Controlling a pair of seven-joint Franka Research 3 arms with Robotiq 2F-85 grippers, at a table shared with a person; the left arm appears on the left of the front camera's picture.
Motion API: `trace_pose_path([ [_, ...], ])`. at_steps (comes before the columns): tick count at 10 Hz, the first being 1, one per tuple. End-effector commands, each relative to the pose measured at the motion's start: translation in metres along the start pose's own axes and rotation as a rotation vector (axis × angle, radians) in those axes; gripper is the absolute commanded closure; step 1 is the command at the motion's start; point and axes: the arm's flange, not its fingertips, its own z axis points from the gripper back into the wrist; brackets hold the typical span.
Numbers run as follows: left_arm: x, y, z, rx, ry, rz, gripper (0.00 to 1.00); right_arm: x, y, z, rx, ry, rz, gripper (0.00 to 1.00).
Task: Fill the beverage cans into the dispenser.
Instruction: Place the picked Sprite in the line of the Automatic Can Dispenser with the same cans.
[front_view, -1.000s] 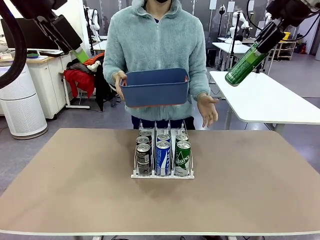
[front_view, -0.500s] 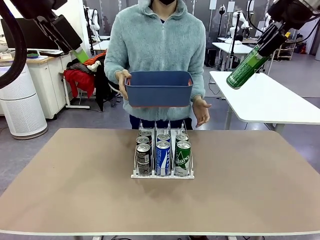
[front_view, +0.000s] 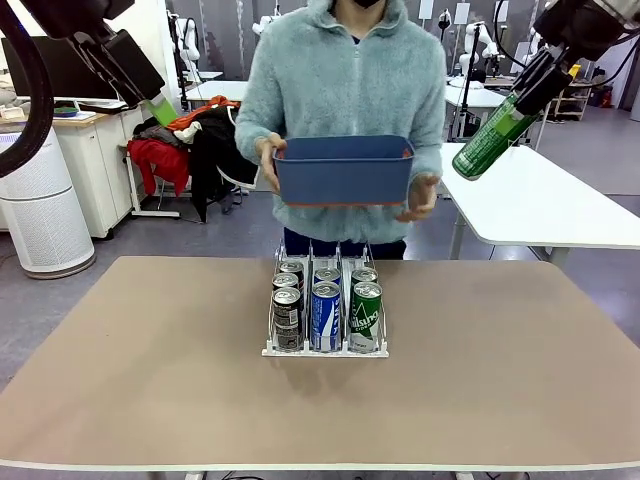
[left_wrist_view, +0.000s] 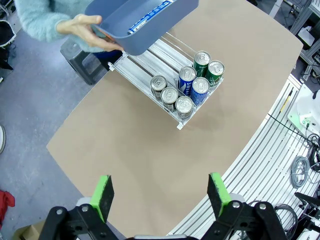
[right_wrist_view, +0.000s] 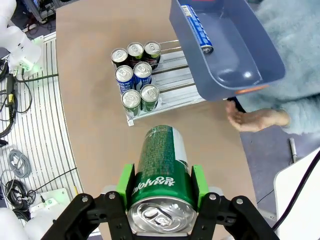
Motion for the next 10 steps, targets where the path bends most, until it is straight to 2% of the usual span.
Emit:
trace_pose_path([
  [1,-0.002,0.001,0.0,-0.005,0.003,0.0,0.0,0.005,0.027,-0.013,-0.028,0.018,-0.013,0.42],
  [7,-0.002,0.001,0.0,-0.005,0.003,0.0,0.0,0.016,0.096,-0.051,-0.11,0.052,-0.087,0.42],
  [10,-0.002,0.001,0.0,-0.005,0.003,0.0,0.0,0.012,0.109,-0.074,-0.026,0.086,-0.038,0.42],
])
